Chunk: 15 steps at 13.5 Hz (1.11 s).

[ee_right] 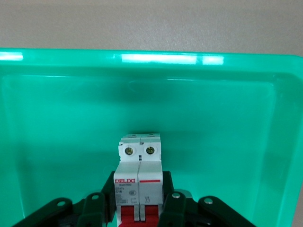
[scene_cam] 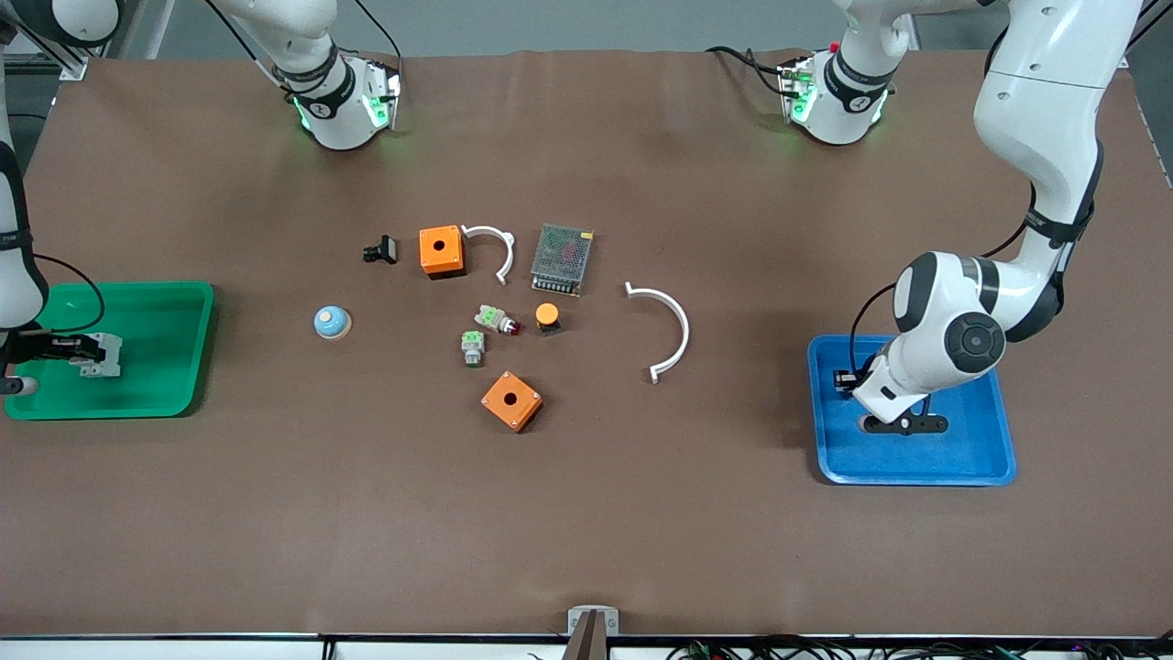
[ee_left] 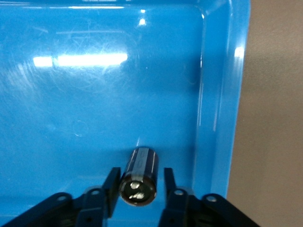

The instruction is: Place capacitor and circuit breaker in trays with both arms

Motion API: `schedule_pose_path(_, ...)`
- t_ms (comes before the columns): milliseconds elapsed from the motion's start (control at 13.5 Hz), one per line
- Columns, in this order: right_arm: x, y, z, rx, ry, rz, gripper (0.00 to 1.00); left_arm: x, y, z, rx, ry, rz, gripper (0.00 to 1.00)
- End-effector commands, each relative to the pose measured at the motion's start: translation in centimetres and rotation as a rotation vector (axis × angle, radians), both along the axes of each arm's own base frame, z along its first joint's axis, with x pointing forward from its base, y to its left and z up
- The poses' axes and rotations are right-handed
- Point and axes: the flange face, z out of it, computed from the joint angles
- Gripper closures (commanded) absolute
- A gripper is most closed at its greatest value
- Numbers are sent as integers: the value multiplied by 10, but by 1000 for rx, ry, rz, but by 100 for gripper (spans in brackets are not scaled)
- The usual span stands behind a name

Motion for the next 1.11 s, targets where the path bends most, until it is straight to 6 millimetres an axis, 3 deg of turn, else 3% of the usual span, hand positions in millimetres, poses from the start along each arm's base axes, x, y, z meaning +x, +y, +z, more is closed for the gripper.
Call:
schedule_pose_path(0, 0, -8, 11, -10, -7, 9, 72, 3, 3, 34, 11, -49, -27, 0)
schedule_pose_path(74, 0, -7, 11, -10, -7, 10, 43, 4, 2, 53, 14, -65, -28, 0)
schedule_pose_path(148, 0, -8, 12, -11, -8, 9, 1, 4, 0, 75, 15, -77, -26, 0)
schedule_pose_path(221, -2, -10, 15, -8, -4, 4, 0, 4, -5, 100, 20, -95, -32, 0)
schedule_pose_path(369, -4, -7, 38, 15, 7, -10, 0, -1, -17, 164, 30, -140, -49, 0)
schedule_pose_path(517, -2, 12, 102, 21, 7, -2, 1, -7, -17, 241, 60, -143, -37, 0)
schedule_pose_path(738, -2, 70, 190, 35, 42, -17, 1, -9, -10, 343, 84, -78, -2, 0)
schedule_pose_path(812, -2, 96, 213, 37, 57, -18, 1, -14, -9, 362, 82, -57, 5, 0)
schedule_pose_path(1034, -1, 155, 254, 30, 68, -16, 1, -31, 0, 388, 88, -24, 27, 0)
